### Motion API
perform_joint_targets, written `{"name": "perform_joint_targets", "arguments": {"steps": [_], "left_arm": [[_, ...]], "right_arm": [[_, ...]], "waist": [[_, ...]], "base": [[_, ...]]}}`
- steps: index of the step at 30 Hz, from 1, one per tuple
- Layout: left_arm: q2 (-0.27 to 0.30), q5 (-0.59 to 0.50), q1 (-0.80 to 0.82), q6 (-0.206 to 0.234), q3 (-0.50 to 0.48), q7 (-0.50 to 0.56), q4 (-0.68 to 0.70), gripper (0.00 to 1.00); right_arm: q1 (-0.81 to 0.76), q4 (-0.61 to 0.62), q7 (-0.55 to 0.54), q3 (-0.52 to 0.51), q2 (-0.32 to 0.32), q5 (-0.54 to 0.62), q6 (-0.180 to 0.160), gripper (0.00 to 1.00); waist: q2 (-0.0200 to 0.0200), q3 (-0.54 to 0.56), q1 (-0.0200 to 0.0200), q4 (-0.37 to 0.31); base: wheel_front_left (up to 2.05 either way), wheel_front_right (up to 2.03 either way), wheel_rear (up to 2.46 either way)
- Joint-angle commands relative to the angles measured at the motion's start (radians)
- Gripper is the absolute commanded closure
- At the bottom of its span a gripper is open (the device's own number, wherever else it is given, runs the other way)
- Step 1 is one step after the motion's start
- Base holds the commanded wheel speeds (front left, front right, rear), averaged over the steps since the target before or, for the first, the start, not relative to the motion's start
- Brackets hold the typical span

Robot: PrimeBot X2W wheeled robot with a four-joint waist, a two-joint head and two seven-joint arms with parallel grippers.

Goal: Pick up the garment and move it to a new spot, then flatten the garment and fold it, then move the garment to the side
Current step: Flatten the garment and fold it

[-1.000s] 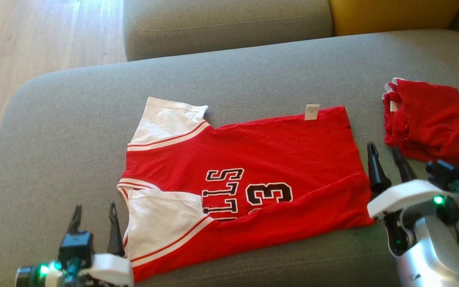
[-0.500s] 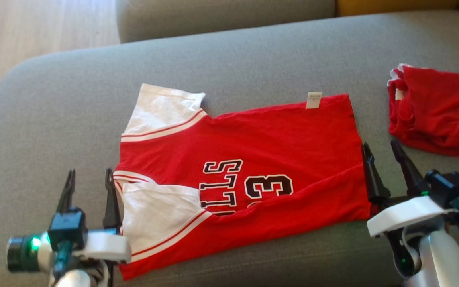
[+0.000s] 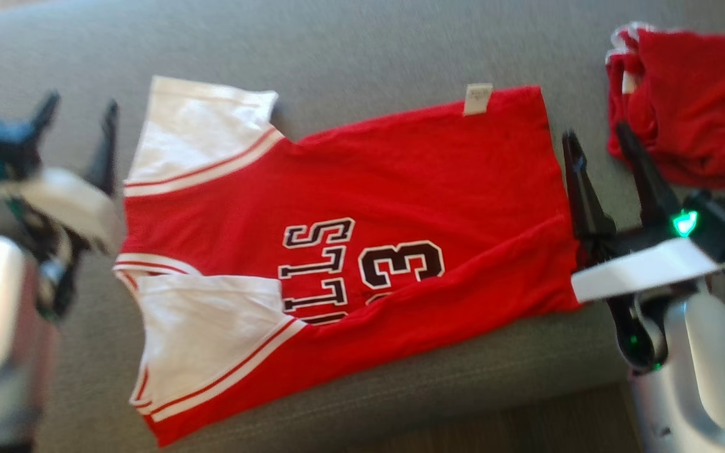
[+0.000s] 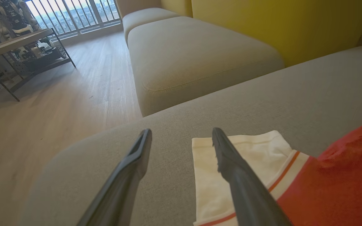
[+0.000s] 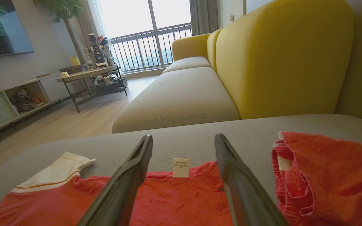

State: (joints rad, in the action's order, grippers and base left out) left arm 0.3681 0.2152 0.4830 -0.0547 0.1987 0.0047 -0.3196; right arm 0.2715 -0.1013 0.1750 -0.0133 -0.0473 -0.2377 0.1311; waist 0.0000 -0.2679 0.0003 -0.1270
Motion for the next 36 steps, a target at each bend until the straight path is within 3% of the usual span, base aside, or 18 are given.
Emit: {"name": "perform_joint_targets", "arguments": {"steps": [1,6,11,20,31,34,36], "left_arm": [[0.063,0.002,0.084,-0.017,-0.031,0.029,0.000,0.00],[0.113,0.077,0.236,-0.066,0.000,0.169,-0.139,0.00],[0.149,0.138,0.326,-0.074,0.038,0.242,-0.219,0.00],[0.237,0.233,0.442,-0.076,0.228,0.318,-0.304,0.00],[0.232,0.227,0.510,-0.071,0.272,0.323,-0.438,0.00],[0.224,0.239,0.518,-0.074,0.295,0.327,-0.449,0.25],[0.221,0.249,0.522,-0.075,0.309,0.327,-0.453,0.29]], "right_arm": [[0.038,0.045,0.002,0.033,-0.003,-0.010,0.000,0.00],[0.081,0.064,0.016,0.073,-0.003,-0.034,0.000,0.00],[0.091,0.066,0.032,0.083,-0.003,-0.057,0.000,0.00],[0.101,0.025,0.060,0.081,-0.003,-0.084,0.000,0.00],[0.113,0.008,0.075,0.070,-0.003,-0.088,0.000,0.00],[0.117,0.003,0.076,0.064,-0.003,-0.085,0.000,0.00],[0.122,-0.001,0.077,0.063,-0.003,-0.082,0.000,0.00]], "waist": [[0.0000,-0.067,-0.0003,-0.046],[0.0000,-0.128,-0.0003,-0.090],[0.0000,-0.159,-0.0003,-0.119],[0.0000,-0.194,-0.0003,-0.158],[0.0000,-0.211,-0.0003,-0.158],[0.0000,-0.213,-0.0003,-0.150],[0.0000,-0.213,-0.0003,-0.144]], "base": [[0.00,0.00,0.00],[0.00,0.00,0.00],[0.00,0.00,0.00],[0.00,0.00,0.00],[0.00,0.00,0.00],[0.00,0.00,0.00],[0.00,0.00,0.00]]}}
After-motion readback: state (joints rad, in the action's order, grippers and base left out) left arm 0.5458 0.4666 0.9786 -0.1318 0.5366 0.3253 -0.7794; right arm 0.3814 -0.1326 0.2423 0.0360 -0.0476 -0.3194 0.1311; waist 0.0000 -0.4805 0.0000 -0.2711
